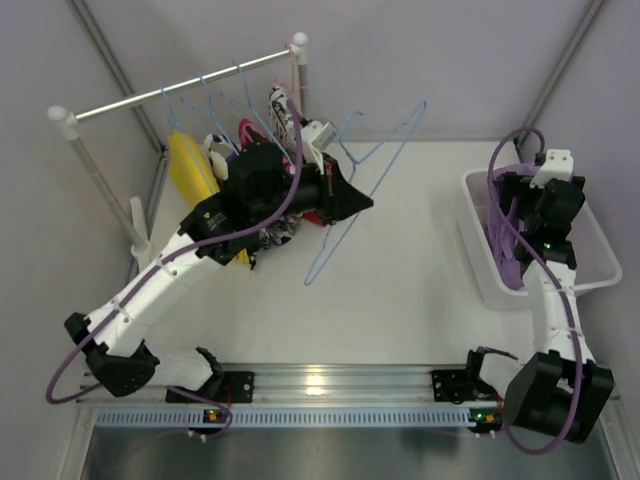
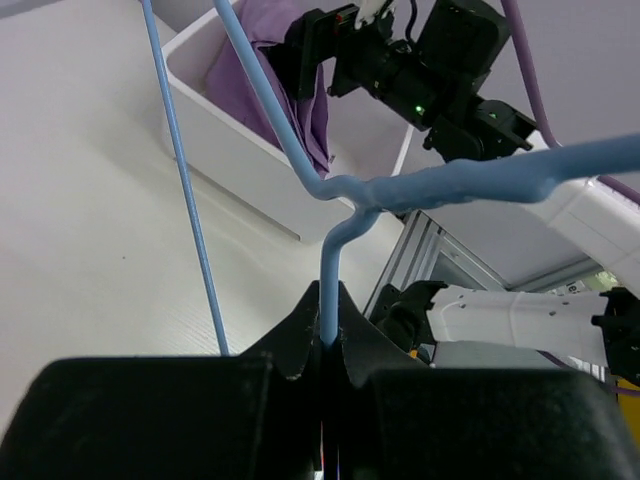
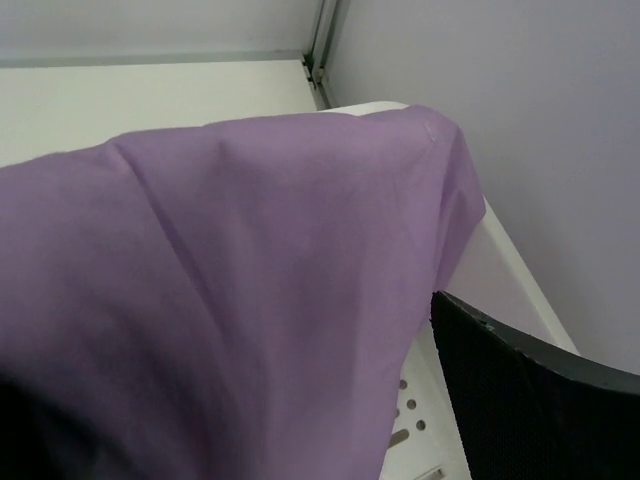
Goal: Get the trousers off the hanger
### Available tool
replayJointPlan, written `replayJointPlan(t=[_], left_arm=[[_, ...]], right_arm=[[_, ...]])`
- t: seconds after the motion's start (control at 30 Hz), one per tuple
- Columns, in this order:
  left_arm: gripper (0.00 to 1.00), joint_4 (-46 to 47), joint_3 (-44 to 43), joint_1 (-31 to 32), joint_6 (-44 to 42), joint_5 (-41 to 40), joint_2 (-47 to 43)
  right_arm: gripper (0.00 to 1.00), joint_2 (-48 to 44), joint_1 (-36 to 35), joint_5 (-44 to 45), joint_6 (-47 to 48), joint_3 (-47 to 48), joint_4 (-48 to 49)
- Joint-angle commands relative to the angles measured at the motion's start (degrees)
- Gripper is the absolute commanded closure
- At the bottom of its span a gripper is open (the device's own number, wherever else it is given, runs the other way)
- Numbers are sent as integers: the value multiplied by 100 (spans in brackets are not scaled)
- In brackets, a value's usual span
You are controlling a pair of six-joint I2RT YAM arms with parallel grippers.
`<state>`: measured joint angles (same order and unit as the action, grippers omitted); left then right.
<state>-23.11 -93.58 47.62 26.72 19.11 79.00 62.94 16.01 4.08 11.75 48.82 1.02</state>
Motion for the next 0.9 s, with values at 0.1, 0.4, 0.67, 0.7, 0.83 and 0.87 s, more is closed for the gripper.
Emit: replayJointPlan(t=[0.1,0.4,0.67,0.7,0.83,0.87], left_arm=[[100,132,612,-812,34,93,-982],[100,-123,1595,-2185,746,-110,-2677],[100,-658,2555,-3353,975,-294,-4058],[100,-738,2608,-3477,1002,-294,-4277],[100,-1431,2643,-4083,1125,-608,-4569],[100,-1615,2635,-4354,1151,-793,-4604]], right_arm=[[0,-791,69,-249,-366,716,-997],[0,-722,69,-583,-515,1665,-1288],[1,-405,-159,-759,-665,1930,-1420],[0,-388,-212,-742,-656,1938,-1420],[0,-291,-458,-636,-621,2009,-1350],[0,-256,-545,-584,-630,2035,-1332]])
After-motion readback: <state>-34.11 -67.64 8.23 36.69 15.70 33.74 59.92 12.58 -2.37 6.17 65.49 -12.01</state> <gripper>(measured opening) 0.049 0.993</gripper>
